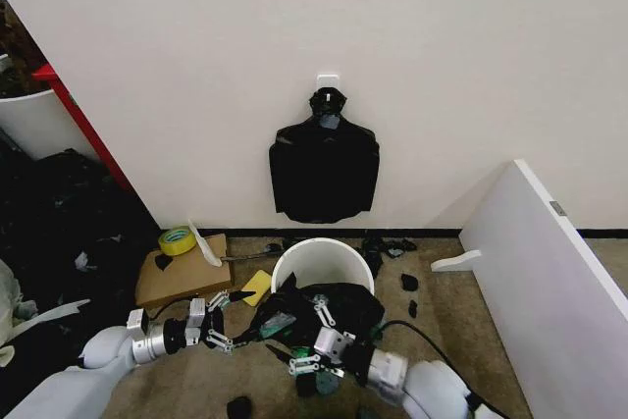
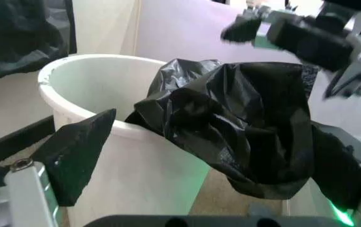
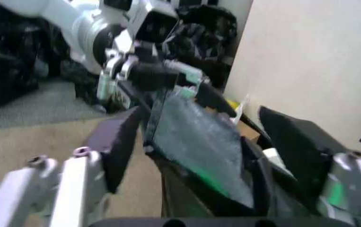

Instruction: Place the garbage bag over the trash bin.

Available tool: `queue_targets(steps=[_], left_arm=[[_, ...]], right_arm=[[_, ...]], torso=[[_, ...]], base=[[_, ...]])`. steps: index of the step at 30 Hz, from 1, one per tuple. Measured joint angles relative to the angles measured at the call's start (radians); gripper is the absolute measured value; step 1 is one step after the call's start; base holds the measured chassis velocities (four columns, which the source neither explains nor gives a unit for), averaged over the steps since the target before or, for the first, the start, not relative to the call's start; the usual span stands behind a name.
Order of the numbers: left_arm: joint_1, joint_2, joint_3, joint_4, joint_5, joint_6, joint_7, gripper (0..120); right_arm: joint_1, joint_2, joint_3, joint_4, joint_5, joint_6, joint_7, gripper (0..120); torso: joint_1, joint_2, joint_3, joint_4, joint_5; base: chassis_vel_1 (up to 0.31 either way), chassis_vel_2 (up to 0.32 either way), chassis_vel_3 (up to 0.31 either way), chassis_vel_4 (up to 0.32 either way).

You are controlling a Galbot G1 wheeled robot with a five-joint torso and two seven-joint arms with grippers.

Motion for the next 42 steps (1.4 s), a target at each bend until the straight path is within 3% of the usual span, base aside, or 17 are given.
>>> queue_targets(steps=[6, 19, 24, 32, 36, 42], left_arm=[[0.008, -0.002, 0.0, -0.012, 0.002, 0.0, -0.004, 100], [0.019, -0.003, -0.004, -0.015, 0.003, -0.002, -0.002, 100], [0.022, -0.005, -0.006, -0.019, 0.005, -0.005, 0.0, 100], [0.043, -0.005, -0.011, -0.064, 0.065, -0.03, 0.015, 100], [0.05, -0.002, -0.032, -0.066, 0.055, -0.035, 0.01, 100], [0.076, 0.015, -0.084, -0.049, 0.017, -0.045, 0.021, 100]], right_arm=[[0.001, -0.005, 0.002, -0.022, -0.037, 0.031, -0.032, 42], [0.032, -0.001, -0.011, -0.051, -0.063, 0.042, -0.014, 0], [0.046, 0.004, -0.021, -0.062, -0.061, 0.059, -0.003, 0], [0.11, 0.05, -0.097, -0.074, -0.038, -0.048, 0.268, 0], [0.101, 0.045, -0.092, -0.058, -0.038, -0.051, 0.266, 1], [0.065, 0.011, -0.041, -0.007, -0.058, -0.009, 0.175, 23]], torso=[[0.0, 0.0, 0.0, -0.0001, 0.0001], [0.0, 0.0, 0.0, 0.0, 0.0001], [0.0, 0.0, 0.0, -0.0001, 0.0], [0.0, 0.0, 0.0, 0.0002, 0.0001], [0.0, 0.0, 0.0, 0.0, 0.0001], [0.0, 0.0, 0.0, 0.0, 0.0001]], base=[[0.0, 0.0, 0.0, 0.0], [0.0, 0.0, 0.0, 0.0], [0.0, 0.0, 0.0, 0.0], [0.0, 0.0, 0.0, 0.0], [0.0, 0.0, 0.0, 0.0], [0.0, 0.0, 0.0, 0.0]])
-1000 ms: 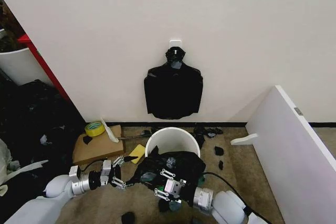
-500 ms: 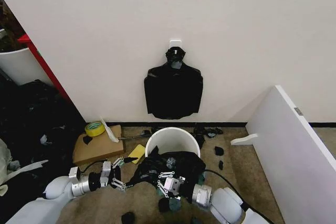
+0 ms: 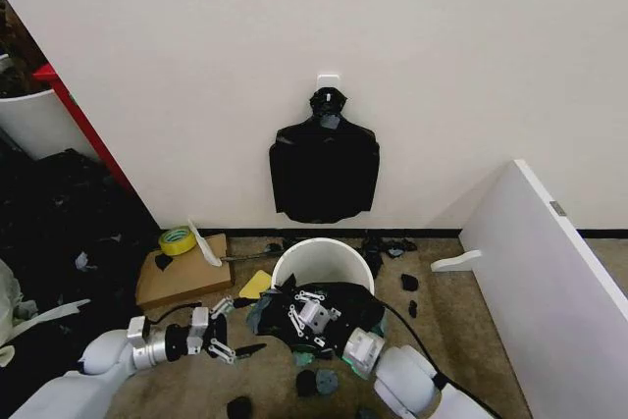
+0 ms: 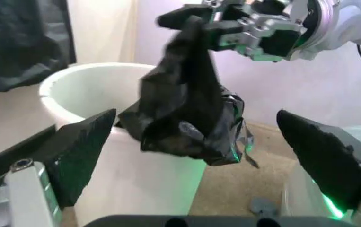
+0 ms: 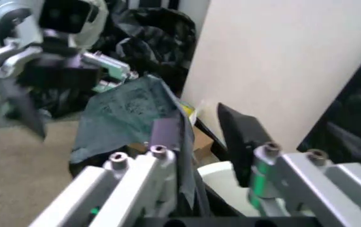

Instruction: Place the garbage bag over the trash bin.

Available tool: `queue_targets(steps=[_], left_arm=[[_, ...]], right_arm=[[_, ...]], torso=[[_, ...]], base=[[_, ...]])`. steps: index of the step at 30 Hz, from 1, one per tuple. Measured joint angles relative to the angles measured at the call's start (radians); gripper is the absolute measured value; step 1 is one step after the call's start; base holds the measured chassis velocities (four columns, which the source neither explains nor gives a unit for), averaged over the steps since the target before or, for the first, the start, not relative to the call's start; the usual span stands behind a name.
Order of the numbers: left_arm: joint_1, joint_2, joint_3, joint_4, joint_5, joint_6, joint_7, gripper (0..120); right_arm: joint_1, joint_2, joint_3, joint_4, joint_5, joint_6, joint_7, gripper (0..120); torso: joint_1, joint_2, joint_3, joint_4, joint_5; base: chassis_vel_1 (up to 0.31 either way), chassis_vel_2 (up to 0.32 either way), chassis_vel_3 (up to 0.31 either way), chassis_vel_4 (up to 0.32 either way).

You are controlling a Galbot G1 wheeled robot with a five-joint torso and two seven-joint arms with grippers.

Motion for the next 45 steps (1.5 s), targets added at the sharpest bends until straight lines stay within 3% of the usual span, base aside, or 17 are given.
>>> queue_targets(steps=[4, 8, 10, 14, 20, 22, 26, 29, 33, 35, 37, 41, 45], left_arm=[[0.031, 0.011, -0.033, -0.017, -0.008, -0.01, 0.015, 100], [0.053, 0.016, -0.065, -0.033, -0.024, -0.02, 0.018, 100], [0.055, 0.016, -0.07, -0.034, -0.027, -0.021, 0.018, 100], [0.07, 0.016, -0.1, -0.045, -0.045, -0.023, 0.017, 100], [0.078, 0.015, -0.115, -0.056, -0.058, -0.023, 0.017, 100], [0.084, 0.013, -0.124, -0.066, -0.067, -0.024, 0.016, 100], [0.103, 0.005, -0.148, -0.084, -0.08, -0.042, -0.012, 100], [0.134, -0.017, -0.168, -0.106, -0.1, -0.103, -0.134, 100], [0.179, -0.052, -0.169, -0.176, -0.067, -0.189, -0.451, 100], [0.185, -0.059, -0.167, -0.201, -0.05, -0.187, -0.507, 100], [0.206, -0.077, -0.169, -0.258, -0.015, -0.175, -0.596, 100], [0.281, -0.123, -0.187, -0.351, 0.039, -0.157, -0.727, 100], [0.372, -0.175, -0.226, -0.42, 0.079, -0.145, -0.82, 100]], right_arm=[[-0.02, -0.019, 0.027, 0.017, -0.017, 0.026, -0.046, 34], [-0.043, -0.036, 0.059, 0.043, -0.059, 0.046, -0.087, 52], [-0.047, -0.04, 0.064, 0.047, -0.065, 0.051, -0.094, 54], [-0.072, -0.069, 0.123, 0.061, -0.184, 0.101, -0.194, 74], [-0.089, -0.079, 0.2, 0.073, -0.29, 0.153, -0.326, 94], [-0.099, -0.085, 0.212, 0.085, -0.276, 0.145, -0.317, 98], [-0.106, -0.102, 0.205, 0.105, -0.114, 0.076, -0.211, 100], [-0.107, -0.133, 0.19, 0.148, 0.099, -0.012, -0.091, 100], [-0.08, -0.196, 0.194, 0.181, 0.267, -0.094, -0.033, 100], [-0.071, -0.217, 0.2, 0.184, 0.313, -0.128, -0.011, 100], [-0.032, -0.261, 0.203, 0.174, 0.419, -0.219, 0.019, 100], [0.109, -0.338, 0.176, 0.091, 0.643, -0.372, 0.013, 100], [0.225, -0.359, 0.126, 0.004, 0.712, -0.433, -0.02, 100]], torso=[[0.0, 0.0, 0.0, 0.0002, 0.0], [0.0, 0.0, 0.0, 0.0, 0.0], [0.0, 0.0, 0.0, 0.0, 0.0], [0.0, 0.0, 0.0, 0.0, 0.0], [0.0, 0.0, 0.0, 0.0, 0.0], [0.0, 0.0, 0.0, -0.0001, -0.0001], [0.0, 0.0, 0.0, -0.0001, 0.0003], [0.0, 0.0, 0.0, 0.0001, 0.0001], [0.0, 0.0, 0.0, 0.0002, 0.0], [0.0, 0.0, 0.0, 0.0006, 0.0002], [0.0, 0.0, 0.0, -0.0008, 0.0002], [0.0, 0.0, 0.0, -0.0001, 0.0], [0.0, 0.0, 0.0, 0.0004, 0.0003]], base=[[0.0, 0.0, 0.0, 0.0], [0.0, 0.0, 0.0, 0.0], [0.0, 0.0, 0.0, 0.0], [0.0, 0.0, 0.0, 0.0], [0.0, 0.0, 0.0, 0.0], [0.0, 0.0, 0.0, 0.0], [0.0, 0.0, 0.0, 0.0], [0.0, 0.0, 0.0, 0.0], [0.0, 0.0, 0.0, 0.0], [0.0, 0.0, 0.0, 0.0], [0.0, 0.0, 0.0, 0.0], [0.0, 0.0, 0.0, 0.0], [0.0, 0.0, 0.0, 0.0]])
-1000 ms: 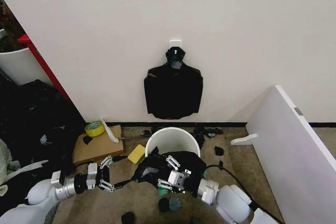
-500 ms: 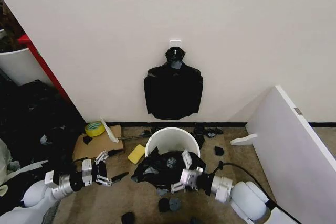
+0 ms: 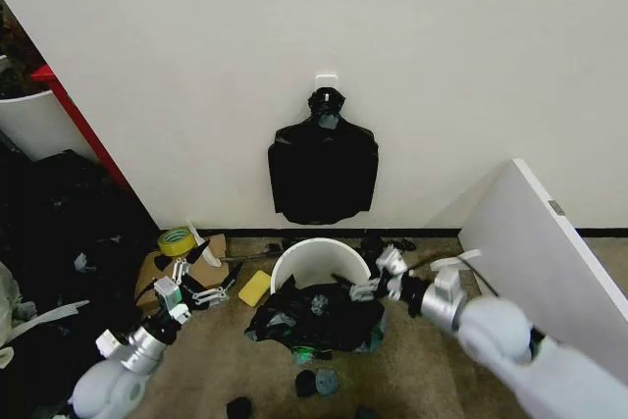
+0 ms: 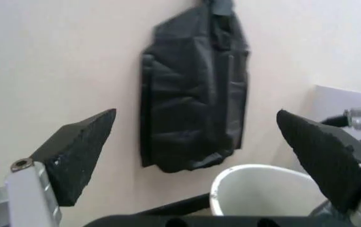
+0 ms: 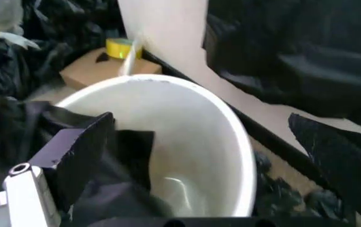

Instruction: Place the garbage bag over the trash bin.

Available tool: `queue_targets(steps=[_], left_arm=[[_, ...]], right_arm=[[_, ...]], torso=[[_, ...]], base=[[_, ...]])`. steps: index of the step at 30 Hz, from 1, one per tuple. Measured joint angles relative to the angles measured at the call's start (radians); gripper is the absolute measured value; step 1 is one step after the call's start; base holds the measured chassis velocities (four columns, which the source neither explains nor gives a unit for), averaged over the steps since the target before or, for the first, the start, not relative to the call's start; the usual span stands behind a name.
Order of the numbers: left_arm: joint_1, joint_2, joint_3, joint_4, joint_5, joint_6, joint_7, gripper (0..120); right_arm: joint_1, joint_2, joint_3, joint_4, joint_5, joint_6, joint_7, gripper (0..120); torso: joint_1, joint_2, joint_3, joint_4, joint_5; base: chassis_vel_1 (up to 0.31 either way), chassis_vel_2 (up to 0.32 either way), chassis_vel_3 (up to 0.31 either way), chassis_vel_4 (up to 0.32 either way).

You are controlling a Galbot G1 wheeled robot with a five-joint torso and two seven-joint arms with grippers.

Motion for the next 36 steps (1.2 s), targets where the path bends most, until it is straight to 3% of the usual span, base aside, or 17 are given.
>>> queue_targets(steps=[5, 10, 11, 13, 15, 22, 26, 36], left_arm=[[0.114, -0.067, -0.031, -0.097, 0.051, 0.008, -0.171, 100], [0.205, -0.128, -0.055, -0.197, 0.187, 0.036, -0.372, 100], [0.205, -0.128, -0.055, -0.197, 0.187, 0.036, -0.372, 100], [0.224, -0.141, -0.049, -0.24, 0.28, 0.082, -0.495, 100], [0.239, -0.148, -0.043, -0.267, 0.322, 0.113, -0.556, 100], [0.288, -0.192, -0.011, -0.302, 0.373, 0.118, -0.561, 100], [0.293, -0.204, 0.017, -0.302, 0.39, 0.115, -0.556, 100], [0.288, -0.212, 0.054, -0.312, 0.389, 0.126, -0.551, 100]], right_arm=[[0.152, 0.002, -0.107, -0.12, 0.015, -0.028, -0.043, 100], [0.311, 0.049, -0.234, -0.269, -0.034, -0.029, -0.129, 100], [0.311, 0.049, -0.234, -0.269, -0.034, -0.029, -0.129, 100], [0.353, 0.072, -0.273, -0.32, -0.056, -0.026, -0.15, 100], [0.385, 0.091, -0.303, -0.366, -0.081, -0.019, -0.171, 100], [0.443, 0.146, -0.367, -0.474, -0.113, -0.006, -0.229, 98], [0.458, 0.161, -0.392, -0.496, -0.121, 0.0, -0.253, 88], [0.489, 0.196, -0.423, -0.539, -0.13, 0.016, -0.263, 50]], torso=[[0.0, 0.0, 0.0, -0.0002, 0.0002], [0.0, 0.0, 0.0, -0.0001, 0.0], [0.0, 0.0, 0.0, -0.0001, 0.0], [0.0, 0.0, 0.0, -0.0003, -0.0002], [0.0, 0.0, 0.0, -0.0005, -0.0003], [0.0, 0.0, 0.0, -0.0002, -0.0003], [0.0, 0.0, 0.0, -0.0005, -0.0004], [0.0, 0.0, 0.0, -0.0006, -0.0006]], base=[[0.0, 0.0, 0.0, 0.0], [0.0, 0.0, 0.0, 0.0], [0.0, 0.0, 0.0, 0.0], [0.0, 0.0, 0.0, 0.0], [0.0, 0.0, 0.0, 0.0], [0.0, 0.0, 0.0, 0.0], [0.0, 0.0, 0.0, 0.0], [0.0, 0.0, 0.0, 0.0]])
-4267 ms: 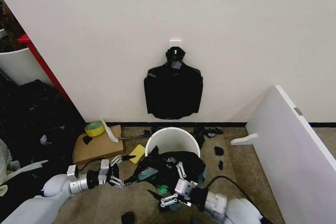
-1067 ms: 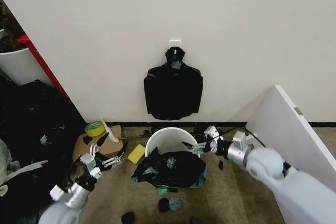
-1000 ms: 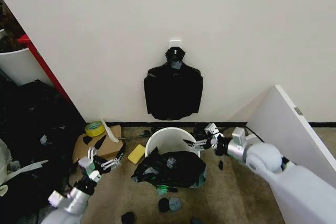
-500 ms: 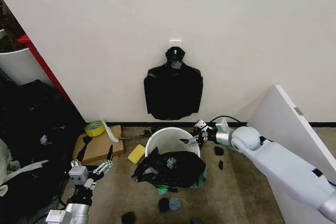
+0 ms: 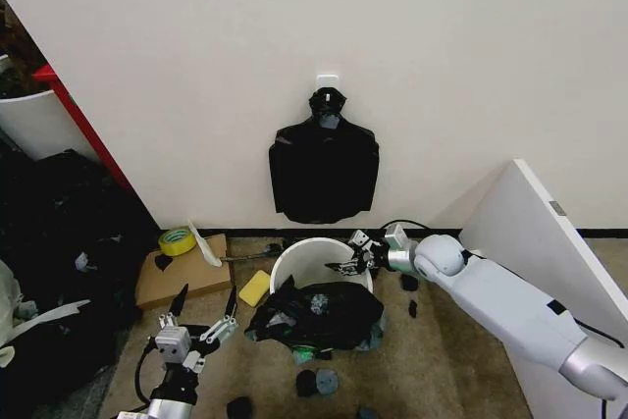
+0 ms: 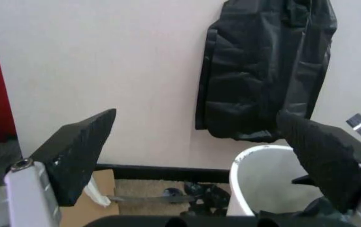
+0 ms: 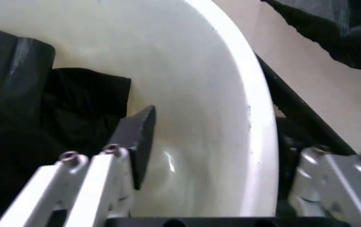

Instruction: Place the garbage bag over the trash bin.

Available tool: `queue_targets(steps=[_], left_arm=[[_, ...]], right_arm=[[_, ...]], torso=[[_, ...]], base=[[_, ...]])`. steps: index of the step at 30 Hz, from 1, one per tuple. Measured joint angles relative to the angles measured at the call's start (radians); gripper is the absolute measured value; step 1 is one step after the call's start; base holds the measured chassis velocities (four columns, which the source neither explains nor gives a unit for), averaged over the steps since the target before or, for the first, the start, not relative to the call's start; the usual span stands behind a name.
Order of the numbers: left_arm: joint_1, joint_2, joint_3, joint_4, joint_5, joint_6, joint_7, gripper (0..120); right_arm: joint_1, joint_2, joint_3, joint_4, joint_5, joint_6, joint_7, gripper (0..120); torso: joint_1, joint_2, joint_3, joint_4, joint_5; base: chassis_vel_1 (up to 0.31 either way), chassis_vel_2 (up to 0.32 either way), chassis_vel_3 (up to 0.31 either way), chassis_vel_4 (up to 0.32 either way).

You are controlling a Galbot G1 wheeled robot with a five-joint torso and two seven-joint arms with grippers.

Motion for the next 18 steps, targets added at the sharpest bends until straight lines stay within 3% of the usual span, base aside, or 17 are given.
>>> queue_targets(steps=[11, 18], left_arm=[[-0.011, 0.009, 0.002, -0.008, -0.022, 0.014, 0.001, 100], [-0.012, 0.011, 0.005, -0.011, -0.033, 0.016, 0.0, 100]], right_arm=[[-0.011, -0.006, 0.006, 0.012, 0.01, -0.003, 0.024, 10], [-0.046, -0.015, 0.031, 0.053, 0.054, -0.044, 0.115, 3]], torso=[[0.0, 0.0, 0.0, 0.0003, 0.0003], [0.0, 0.0, 0.0, 0.0002, 0.0]], base=[[0.0, 0.0, 0.0, 0.0], [0.0, 0.0, 0.0, 0.0]])
